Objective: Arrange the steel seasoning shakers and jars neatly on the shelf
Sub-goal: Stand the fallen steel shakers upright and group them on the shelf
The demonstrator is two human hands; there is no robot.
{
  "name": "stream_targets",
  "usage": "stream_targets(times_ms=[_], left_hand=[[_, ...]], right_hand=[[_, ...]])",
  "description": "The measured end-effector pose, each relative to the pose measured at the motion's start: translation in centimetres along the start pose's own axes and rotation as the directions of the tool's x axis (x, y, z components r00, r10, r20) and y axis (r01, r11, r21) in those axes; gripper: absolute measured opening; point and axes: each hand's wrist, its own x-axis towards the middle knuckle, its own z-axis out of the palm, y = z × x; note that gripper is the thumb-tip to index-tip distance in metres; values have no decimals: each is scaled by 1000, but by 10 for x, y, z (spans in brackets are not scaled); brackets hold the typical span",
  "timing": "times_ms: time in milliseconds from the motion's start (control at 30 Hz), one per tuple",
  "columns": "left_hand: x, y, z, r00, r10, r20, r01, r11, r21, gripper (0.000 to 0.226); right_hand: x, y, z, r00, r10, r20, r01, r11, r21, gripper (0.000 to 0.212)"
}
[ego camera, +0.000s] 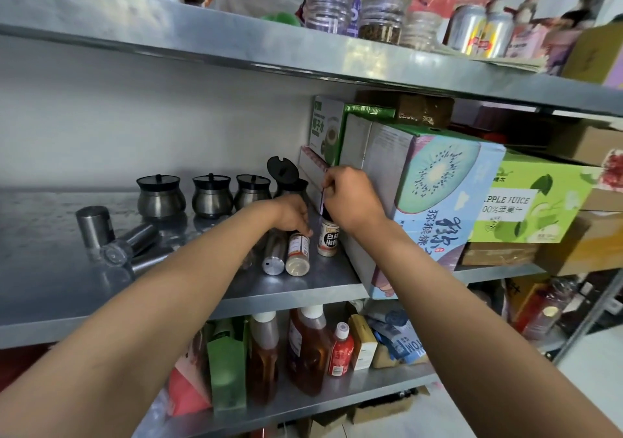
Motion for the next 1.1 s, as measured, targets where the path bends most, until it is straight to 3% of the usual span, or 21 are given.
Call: stream_targets(times_ms=[233, 533, 833, 1100], left_hand=[[-2, -5, -20, 986, 32, -165, -68, 973, -222, 23], [-17, -4, -23, 900, 77, -429, -193, 953, -234, 24], [-30, -2, -14, 891, 82, -447, -191, 960, -204, 38], [-49, 2, -34, 948, 52, -314, -79, 994, -76, 58]], right_hand=[[2, -2, 1, 996, 40, -76, -43, 998, -39, 22], [2, -4, 0, 994, 59, -93, -63, 997, -42, 21], [-9, -8, -4, 996, 83, -18, -84, 996, -42, 22], [-20, -18, -16, 991, 124, 53, -123, 992, -36, 18]])
